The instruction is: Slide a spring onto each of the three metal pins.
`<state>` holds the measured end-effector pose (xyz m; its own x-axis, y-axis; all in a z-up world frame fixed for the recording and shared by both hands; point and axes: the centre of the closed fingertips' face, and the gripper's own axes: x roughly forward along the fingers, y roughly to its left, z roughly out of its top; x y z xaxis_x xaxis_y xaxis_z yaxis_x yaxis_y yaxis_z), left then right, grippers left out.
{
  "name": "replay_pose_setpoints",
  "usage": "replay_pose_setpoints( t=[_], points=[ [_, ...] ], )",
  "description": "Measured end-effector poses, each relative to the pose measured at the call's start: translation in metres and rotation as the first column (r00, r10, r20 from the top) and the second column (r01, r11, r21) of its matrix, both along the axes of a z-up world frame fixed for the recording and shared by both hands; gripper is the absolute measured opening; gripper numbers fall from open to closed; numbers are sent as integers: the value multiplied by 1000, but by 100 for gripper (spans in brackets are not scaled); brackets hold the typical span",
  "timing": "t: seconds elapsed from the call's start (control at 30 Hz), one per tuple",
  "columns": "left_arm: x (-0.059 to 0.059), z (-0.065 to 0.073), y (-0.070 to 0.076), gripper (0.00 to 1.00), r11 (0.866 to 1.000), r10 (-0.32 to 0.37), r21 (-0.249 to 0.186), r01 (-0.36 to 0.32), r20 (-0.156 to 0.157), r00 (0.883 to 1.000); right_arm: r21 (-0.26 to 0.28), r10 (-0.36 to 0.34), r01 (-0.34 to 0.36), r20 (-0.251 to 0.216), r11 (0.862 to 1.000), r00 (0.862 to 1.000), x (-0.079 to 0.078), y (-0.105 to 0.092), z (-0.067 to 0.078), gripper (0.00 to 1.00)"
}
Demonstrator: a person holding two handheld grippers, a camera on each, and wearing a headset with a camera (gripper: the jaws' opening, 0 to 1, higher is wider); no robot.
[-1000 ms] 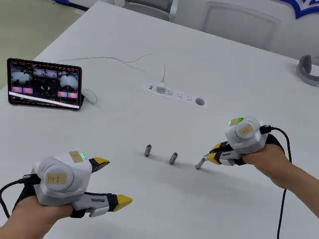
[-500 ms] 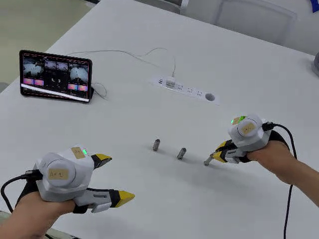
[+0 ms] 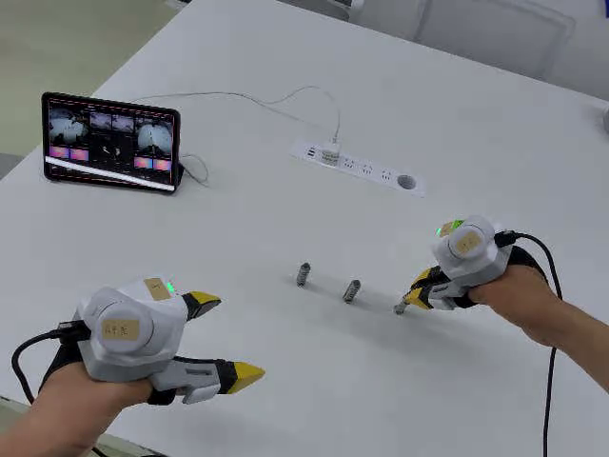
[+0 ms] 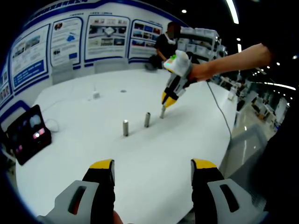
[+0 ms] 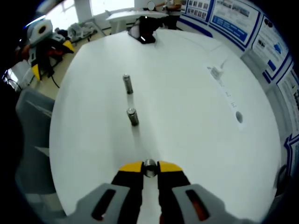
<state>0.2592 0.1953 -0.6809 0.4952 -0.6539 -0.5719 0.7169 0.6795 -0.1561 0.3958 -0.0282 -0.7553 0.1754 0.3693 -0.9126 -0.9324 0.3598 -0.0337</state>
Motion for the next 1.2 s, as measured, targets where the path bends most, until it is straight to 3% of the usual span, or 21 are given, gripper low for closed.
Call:
replay_pose_setpoints(
  t=[0.57, 0.83, 1.2],
  points=[
    [-5, -5, 8, 67, 999, 28, 16, -28, -18, 999, -37, 7, -8, -15, 999, 1000, 2, 1, -25, 13],
    [-8, -4, 7, 67, 999, 29, 19, -29, -17, 999, -34, -27, 26, -27, 999, 999, 3, 0, -33, 13],
    [-11, -2, 10, 67, 999, 36, 18, -35, -12, 999, -30, -59, 58, -29, 998, 998, -2, -2, -29, 21]
  ],
)
